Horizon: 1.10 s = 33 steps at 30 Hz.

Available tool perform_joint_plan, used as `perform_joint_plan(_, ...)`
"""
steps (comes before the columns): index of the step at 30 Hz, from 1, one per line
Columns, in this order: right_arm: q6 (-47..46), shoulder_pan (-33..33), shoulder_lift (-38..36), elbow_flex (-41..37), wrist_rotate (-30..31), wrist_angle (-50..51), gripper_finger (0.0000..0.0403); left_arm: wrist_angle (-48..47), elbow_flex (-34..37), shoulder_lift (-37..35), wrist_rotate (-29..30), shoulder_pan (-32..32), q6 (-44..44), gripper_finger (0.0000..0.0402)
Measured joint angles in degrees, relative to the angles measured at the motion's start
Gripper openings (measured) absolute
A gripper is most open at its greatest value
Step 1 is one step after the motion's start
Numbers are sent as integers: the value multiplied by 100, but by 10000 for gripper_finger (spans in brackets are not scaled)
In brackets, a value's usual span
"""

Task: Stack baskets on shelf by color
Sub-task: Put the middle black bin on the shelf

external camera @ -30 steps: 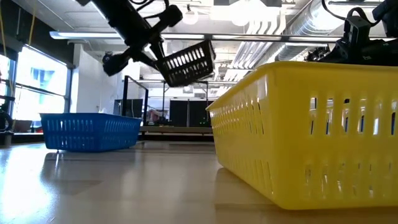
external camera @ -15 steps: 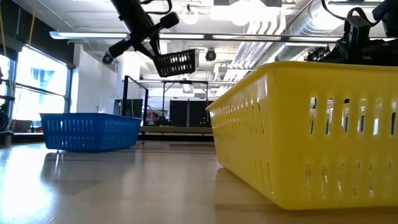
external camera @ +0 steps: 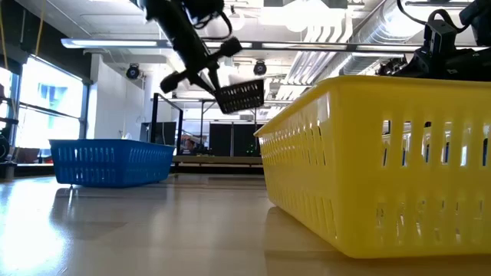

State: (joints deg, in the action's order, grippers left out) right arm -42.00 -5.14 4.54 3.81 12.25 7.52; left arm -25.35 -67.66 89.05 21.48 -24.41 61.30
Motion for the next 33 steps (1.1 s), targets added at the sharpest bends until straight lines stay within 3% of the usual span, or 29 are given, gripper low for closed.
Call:
perform_joint_plan(18,-166,-1,0,0,-33,1,105,673,0,1071,-272,-291,-41,1)
perform_joint_plan(33,-162,-1,0,0,-39,1,105,744,2,1284,-909,-600,19,3)
